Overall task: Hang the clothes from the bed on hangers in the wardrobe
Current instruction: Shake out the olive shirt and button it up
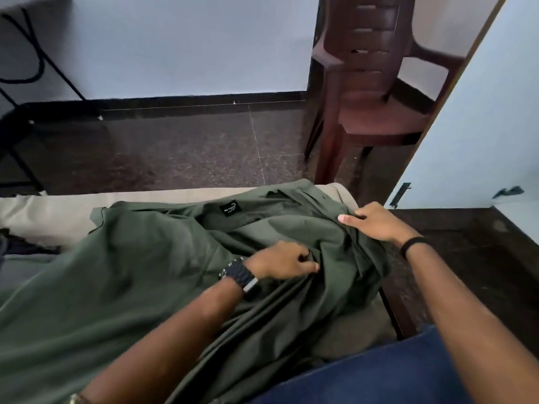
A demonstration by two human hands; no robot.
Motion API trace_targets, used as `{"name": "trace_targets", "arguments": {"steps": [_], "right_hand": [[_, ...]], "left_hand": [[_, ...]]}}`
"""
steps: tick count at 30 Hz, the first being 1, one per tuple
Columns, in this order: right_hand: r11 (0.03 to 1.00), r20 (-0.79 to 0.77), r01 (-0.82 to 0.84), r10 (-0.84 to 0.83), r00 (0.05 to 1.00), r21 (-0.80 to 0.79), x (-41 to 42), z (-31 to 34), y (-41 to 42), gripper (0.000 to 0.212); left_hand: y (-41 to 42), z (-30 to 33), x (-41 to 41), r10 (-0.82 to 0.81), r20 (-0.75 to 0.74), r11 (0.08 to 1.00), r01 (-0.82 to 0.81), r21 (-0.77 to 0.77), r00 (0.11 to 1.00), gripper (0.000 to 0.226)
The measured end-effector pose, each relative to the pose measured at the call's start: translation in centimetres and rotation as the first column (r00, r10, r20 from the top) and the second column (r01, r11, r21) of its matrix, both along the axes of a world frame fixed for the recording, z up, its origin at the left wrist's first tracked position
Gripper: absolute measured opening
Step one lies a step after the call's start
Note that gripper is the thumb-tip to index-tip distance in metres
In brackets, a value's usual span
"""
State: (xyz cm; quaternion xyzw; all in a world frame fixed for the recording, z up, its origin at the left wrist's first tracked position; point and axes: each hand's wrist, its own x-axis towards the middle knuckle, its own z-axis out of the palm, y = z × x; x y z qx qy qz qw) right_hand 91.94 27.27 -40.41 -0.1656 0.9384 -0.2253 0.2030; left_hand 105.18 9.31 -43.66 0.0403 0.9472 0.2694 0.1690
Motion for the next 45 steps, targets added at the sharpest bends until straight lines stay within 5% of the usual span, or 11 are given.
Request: {"name": "trace_targets", "arguments": {"steps": [3, 8, 12, 18, 23, 26, 28, 32, 37, 41, 45], "right_hand": [[0.996, -0.279, 0.010, -0.033, 0.960, -0.084, -0.2, -1.0, -1.3, 0.031], [0.993, -0.174, -0.083, 0.067, 0.982, -0.083, 0.2, -1.6, -6.3, 0.083], [0.987, -0.113, -0.162, 0.163, 0.980, 0.016, -0.1, -2.6, -7.5, 0.049], [0.956, -0.455, 0.288, -0.283, 0.844, -0.061, -0.7, -2.6, -4.4, 0.029], [0.969, -0.253, 0.215, -0.179, 0.951, 0.123, -3.5, -1.5, 0.1, 0.007], [0.949, -0.121, 0.093, -0.059, 0.991, 0.302, -3.9, -1.0, 0.8, 0.041], [0.963, -0.188, 0.136, -0.093, 0.978, 0.233, -3.5, -0.7, 0.1, 0.066], [0.999, -0.311, -0.002, -0.014, 0.950, -0.049, -2.2, 0.0, -3.4, 0.054], [0.945, -0.346, -0.249, 0.167, 0.923, -0.210, -0.6, 0.5, -7.4, 0.048], [0.924, -0.412, -0.342, 0.250, 0.876, -0.168, -1.2, 1.6, -9.2, 0.059], [0.926, -0.447, -0.375, 0.321, 0.835, -0.035, -3.1, 3.8, -9.1, 0.026]], "left_hand": [[-2.8, 0.9, -1.4, 0.237, -0.138, 0.971, -0.229, 0.073, 0.962, 0.035], [-10.1, 0.1, -3.5, 0.429, -0.505, 0.823, -0.555, -0.124, 0.749, 0.038], [-15.6, -1.5, -3.7, 0.502, -0.126, 0.681, -0.481, -0.552, 0.856, 0.101], [-16.7, -0.1, -6.2, 0.308, -0.066, 0.795, -0.295, -0.531, 0.949, 0.064], [-13.9, 1.4, -9.0, 0.228, 0.240, 0.939, -0.148, -0.309, 0.944, 0.064], [-12.7, 1.6, -9.9, 0.229, 0.342, 0.968, -0.178, -0.174, 0.911, 0.053], [-12.7, 1.4, -10.1, 0.301, 0.374, 0.950, -0.308, -0.043, 0.877, 0.053], [-13.5, 1.5, -9.4, 0.251, 0.397, 0.962, -0.272, -0.003, 0.883, 0.030], [-12.9, 2.9, -9.2, 0.078, -0.221, 0.959, -0.134, -0.249, 0.972, 0.021], [-11.5, 5.7, -8.6, -0.186, -0.568, 0.906, -0.083, -0.415, 0.802, 0.019], [-11.0, 7.7, -8.6, -0.375, -0.700, 0.866, -0.041, -0.499, 0.608, 0.032]]}}
